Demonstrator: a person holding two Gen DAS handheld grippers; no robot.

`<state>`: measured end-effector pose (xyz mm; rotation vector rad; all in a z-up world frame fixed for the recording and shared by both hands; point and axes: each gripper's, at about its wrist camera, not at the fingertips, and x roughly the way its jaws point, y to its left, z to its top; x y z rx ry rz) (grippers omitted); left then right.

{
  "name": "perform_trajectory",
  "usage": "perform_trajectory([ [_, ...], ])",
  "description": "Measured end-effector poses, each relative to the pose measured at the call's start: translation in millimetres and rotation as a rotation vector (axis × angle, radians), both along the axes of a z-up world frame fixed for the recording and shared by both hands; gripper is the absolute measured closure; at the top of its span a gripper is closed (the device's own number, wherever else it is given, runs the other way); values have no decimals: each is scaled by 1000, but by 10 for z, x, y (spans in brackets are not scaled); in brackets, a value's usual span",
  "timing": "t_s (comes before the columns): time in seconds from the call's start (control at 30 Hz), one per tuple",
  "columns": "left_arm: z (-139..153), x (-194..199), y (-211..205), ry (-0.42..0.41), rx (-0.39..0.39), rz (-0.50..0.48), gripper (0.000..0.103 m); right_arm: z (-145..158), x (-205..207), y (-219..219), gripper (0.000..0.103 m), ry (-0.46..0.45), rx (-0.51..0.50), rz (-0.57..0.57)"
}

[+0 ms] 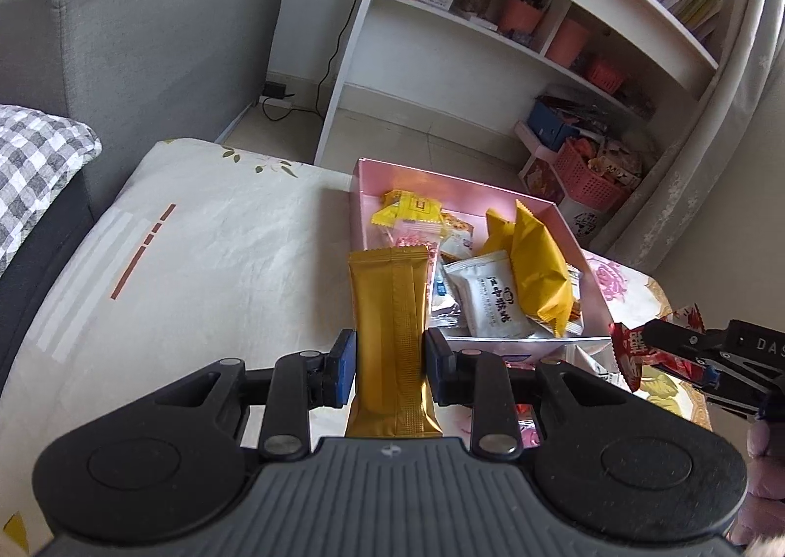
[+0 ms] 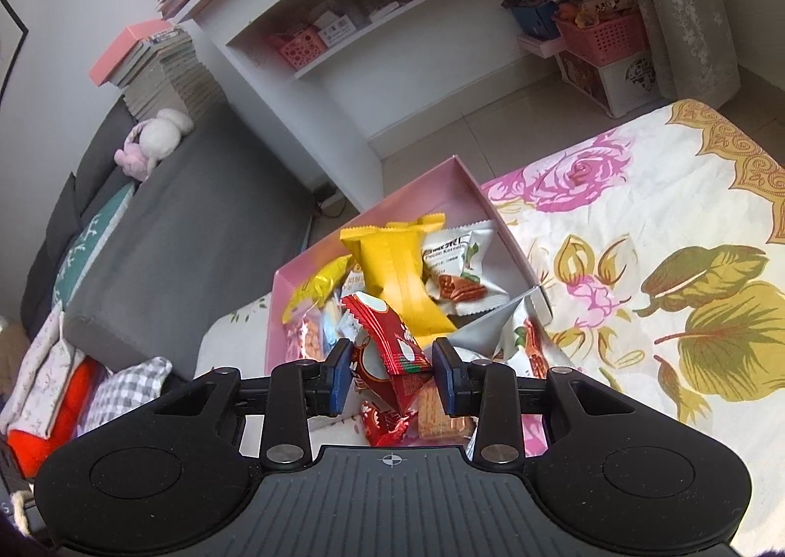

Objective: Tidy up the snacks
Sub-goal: 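Lift and carry the gold bar and red candy toward the pink box with both tools, then lower the gold bar and red candy into the box and open both tools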

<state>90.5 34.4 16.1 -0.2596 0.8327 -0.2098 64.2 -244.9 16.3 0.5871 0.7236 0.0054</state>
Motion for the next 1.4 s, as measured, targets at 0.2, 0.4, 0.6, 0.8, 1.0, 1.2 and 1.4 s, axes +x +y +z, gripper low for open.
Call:
perform_trajectory([
  [0.2, -22, 60, -124, -32, 2, -46, 77, 21, 27, -151, 69, -43, 27, -33],
  [0.4, -91, 301, -286, -27, -12, -89, 77, -36, 221, -317, 69, -64, 49, -78],
  [0.6, -135, 536, -541, -23, 11, -111, 77, -188, 474, -383, 69, -45, 7, -84],
  [0.8, -186, 744, -789, -76, 80, -150, 77, -313, 711, -459, 69, -72, 16, -77],
  [1.0, -291, 936, -956, -94, 153, -180, 77, -436, 964, -461, 69, -86, -21, -55],
  [1.2, -380, 1134, -991, -86, 181, -177, 76, -487, 1234, -450, 69, -92, -53, -25],
  [1.4, -479, 1260, -968, -82, 200, -173, 77, -522, 1422, -446, 69, -104, -61, -9],
])
